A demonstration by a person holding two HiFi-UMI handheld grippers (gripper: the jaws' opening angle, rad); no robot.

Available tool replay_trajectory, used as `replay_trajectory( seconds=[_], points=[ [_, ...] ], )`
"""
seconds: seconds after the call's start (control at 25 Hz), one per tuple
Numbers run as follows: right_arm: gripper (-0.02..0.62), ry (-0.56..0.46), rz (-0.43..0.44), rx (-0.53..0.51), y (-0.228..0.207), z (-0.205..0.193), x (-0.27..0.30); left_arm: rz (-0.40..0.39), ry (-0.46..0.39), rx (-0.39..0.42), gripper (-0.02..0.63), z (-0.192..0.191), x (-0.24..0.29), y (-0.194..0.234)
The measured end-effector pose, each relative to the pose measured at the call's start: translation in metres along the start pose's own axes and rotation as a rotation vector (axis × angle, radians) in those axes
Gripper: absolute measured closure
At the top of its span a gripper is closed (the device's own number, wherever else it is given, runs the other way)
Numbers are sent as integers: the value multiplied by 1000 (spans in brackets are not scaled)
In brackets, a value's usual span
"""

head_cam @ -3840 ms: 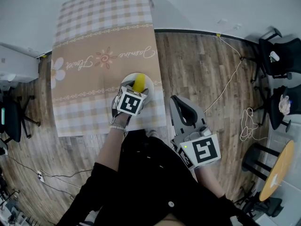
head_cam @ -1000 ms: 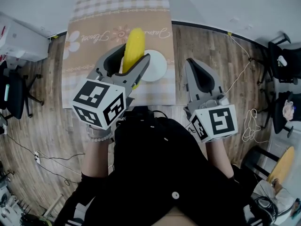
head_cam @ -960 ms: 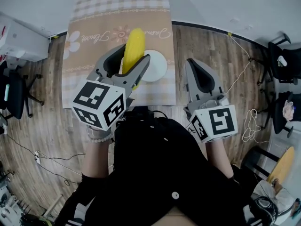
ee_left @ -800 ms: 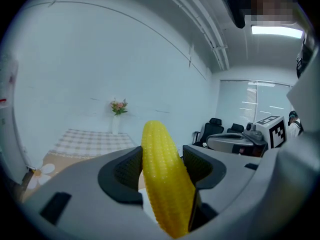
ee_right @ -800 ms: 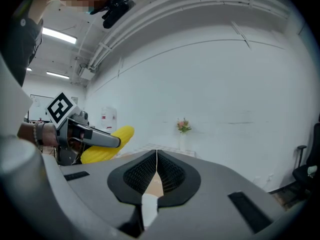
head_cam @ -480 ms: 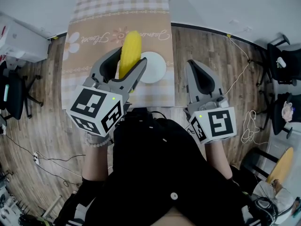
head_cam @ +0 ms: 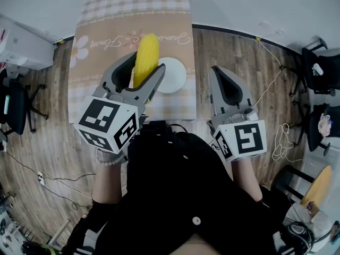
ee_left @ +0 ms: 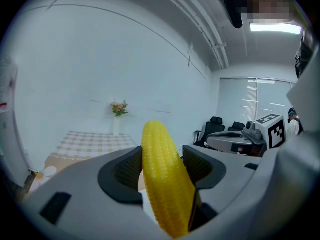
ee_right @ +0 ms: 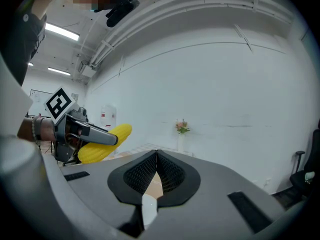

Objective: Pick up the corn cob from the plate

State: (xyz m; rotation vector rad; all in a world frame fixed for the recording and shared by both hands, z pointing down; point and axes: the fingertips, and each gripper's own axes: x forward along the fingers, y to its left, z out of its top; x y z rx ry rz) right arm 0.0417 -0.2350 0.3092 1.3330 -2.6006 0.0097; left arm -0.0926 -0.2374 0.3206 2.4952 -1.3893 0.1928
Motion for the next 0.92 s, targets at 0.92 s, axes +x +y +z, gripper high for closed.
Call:
replay_trajectory(
  seconds=[0.92],
  points=[
    [554,8,9,-7,0,-4,4,1,0,-6,342,-2,1,2]
  ],
)
